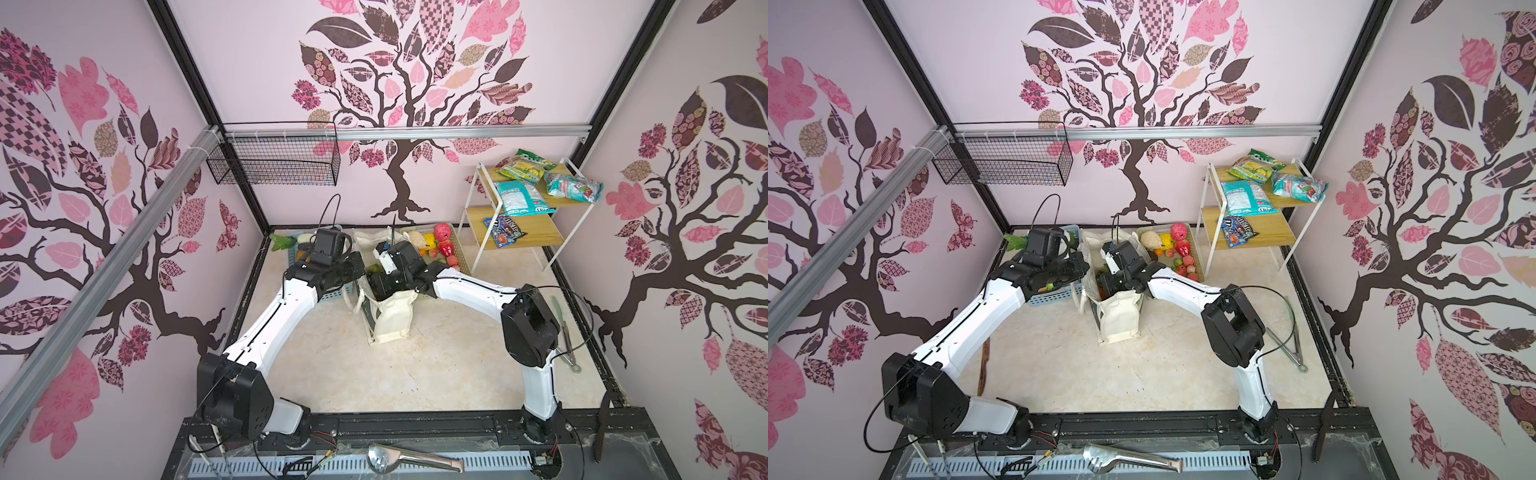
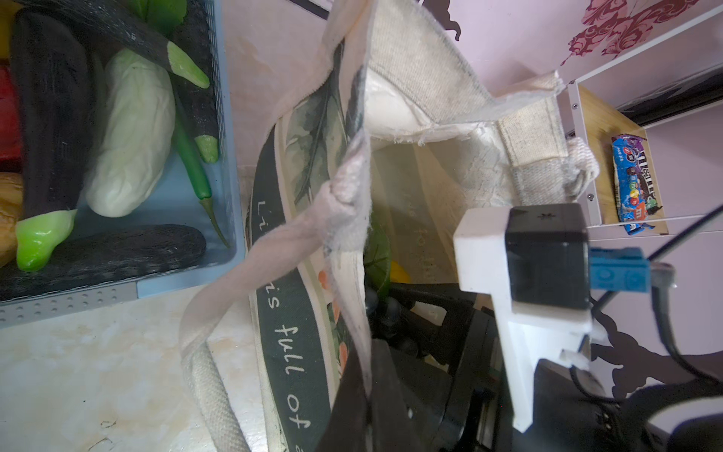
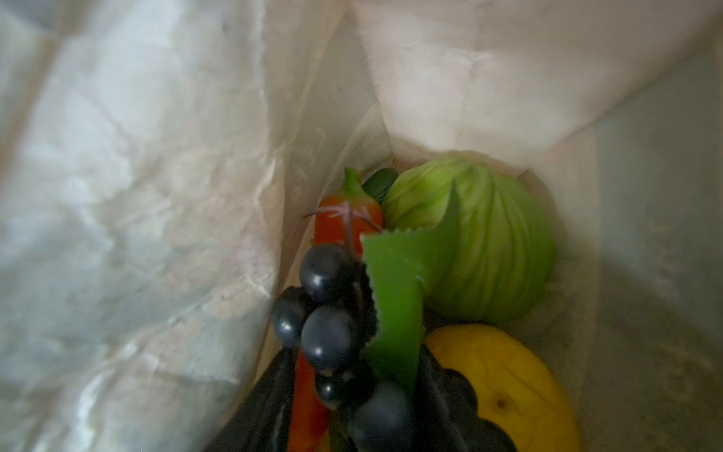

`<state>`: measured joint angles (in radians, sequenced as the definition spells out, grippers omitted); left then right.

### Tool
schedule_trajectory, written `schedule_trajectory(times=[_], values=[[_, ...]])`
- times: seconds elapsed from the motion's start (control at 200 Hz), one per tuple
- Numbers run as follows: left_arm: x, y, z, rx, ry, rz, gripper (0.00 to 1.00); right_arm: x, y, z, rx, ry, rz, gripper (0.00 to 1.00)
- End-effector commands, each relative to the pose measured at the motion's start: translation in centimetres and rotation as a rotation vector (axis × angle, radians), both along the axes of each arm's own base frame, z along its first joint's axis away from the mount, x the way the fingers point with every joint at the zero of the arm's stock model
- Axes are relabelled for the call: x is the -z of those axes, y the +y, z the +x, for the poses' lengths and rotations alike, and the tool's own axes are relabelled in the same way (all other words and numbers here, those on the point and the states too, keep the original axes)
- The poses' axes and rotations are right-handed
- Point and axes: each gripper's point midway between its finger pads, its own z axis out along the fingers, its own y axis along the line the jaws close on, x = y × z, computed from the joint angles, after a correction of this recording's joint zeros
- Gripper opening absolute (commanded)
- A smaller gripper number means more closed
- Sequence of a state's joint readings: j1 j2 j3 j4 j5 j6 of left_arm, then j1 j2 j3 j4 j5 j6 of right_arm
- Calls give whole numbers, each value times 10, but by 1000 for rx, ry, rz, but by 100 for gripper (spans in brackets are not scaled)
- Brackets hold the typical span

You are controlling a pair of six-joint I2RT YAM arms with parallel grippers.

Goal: Place the food into the grocery bag and tie it
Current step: 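Lower the grapes into the bag and open right gripper, then withdraw right gripper from the bag back over the fruit basket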

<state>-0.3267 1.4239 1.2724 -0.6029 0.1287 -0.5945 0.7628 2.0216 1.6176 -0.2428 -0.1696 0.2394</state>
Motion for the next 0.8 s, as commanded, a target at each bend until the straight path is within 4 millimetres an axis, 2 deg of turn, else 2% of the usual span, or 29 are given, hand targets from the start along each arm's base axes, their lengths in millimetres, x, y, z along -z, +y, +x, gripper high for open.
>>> schedule_trajectory(times=[0.0,0.1,0.43,0.545,0.795], values=[[-11,3,-3,6,-23,-2,0,15,-1,-4,-11,55,-48,59],[-10,4,-3,4,-23,-1,0,-4,-3,-4,-7,20,-32,63],[-10,6,-6,2,-22,-2,0,-85,-17,-1,19,-124,39,75],[-8,7,-6,-2,-16,-2,0,-104,-23,-1,25,-161,54,76],[-10,6,-6,0,-19,-5,0,-130,-35,-2,48,-215,78,77]])
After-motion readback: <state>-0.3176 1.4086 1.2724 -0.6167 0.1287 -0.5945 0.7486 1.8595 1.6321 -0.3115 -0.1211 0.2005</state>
